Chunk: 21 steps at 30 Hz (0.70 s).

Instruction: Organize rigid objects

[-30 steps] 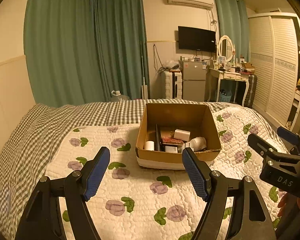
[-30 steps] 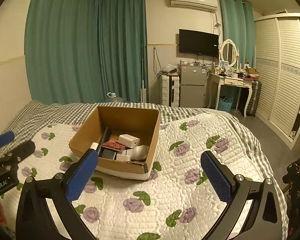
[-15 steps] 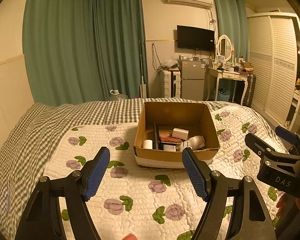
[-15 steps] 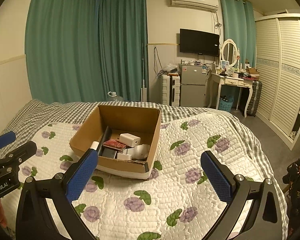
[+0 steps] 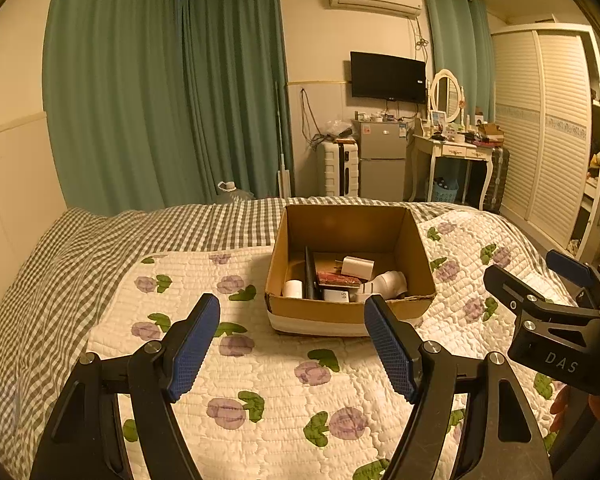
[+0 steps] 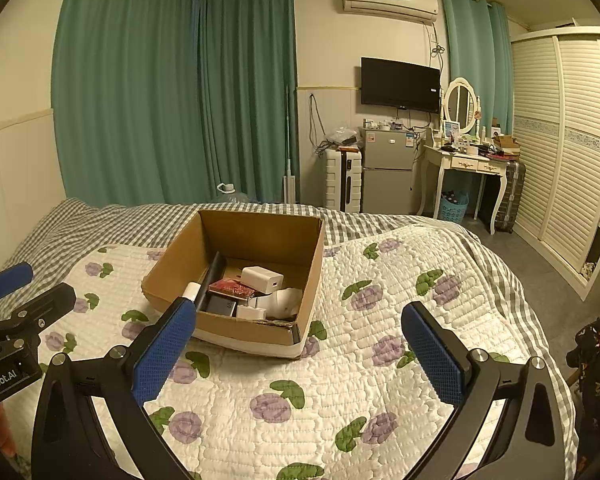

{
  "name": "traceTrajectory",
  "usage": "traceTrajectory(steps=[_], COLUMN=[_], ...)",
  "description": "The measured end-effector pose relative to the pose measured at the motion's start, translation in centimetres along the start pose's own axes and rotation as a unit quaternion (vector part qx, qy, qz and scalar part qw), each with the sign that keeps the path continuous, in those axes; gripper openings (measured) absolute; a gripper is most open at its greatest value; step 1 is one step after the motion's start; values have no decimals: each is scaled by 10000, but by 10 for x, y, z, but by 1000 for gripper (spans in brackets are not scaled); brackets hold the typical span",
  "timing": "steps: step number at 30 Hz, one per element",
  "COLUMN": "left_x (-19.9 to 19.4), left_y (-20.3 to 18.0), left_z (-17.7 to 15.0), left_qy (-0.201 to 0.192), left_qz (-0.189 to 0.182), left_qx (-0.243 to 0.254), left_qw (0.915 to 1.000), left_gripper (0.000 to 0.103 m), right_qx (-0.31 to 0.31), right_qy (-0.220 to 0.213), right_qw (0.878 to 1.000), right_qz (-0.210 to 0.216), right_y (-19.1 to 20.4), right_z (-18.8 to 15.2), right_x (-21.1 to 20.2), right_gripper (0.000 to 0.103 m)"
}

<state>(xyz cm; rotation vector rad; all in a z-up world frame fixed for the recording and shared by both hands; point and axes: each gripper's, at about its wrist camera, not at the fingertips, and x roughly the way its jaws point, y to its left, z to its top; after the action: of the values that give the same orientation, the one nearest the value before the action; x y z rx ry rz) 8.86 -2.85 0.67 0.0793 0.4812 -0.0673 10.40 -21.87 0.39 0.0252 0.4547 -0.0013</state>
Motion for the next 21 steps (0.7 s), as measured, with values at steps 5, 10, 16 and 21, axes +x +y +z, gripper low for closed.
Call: traceTrajectory(steps=[5,10,16,21], left_x=[1,0,0,0], left_y=[0,0,-1,-1], left_z=[-2,-2,-3,-4], left_qy=[9,8,1,-11], left_qz=[-16,-15,-38,-23], left_qx=[2,-5,7,-41], left_qw=[10000,10000,10000,10000], left_gripper=[77,77,77,77], right_qx=[-8,-7,-12,-25], right_qy=[-13,-7,-3,3], right_qw=[10000,10000,10000,10000], right_qz=[0,-1,-3,3], right_y=[0,1,1,2], right_z=[-1,-1,-1,-3], right_x=[0,0,0,0], right_gripper=[103,103,103,103])
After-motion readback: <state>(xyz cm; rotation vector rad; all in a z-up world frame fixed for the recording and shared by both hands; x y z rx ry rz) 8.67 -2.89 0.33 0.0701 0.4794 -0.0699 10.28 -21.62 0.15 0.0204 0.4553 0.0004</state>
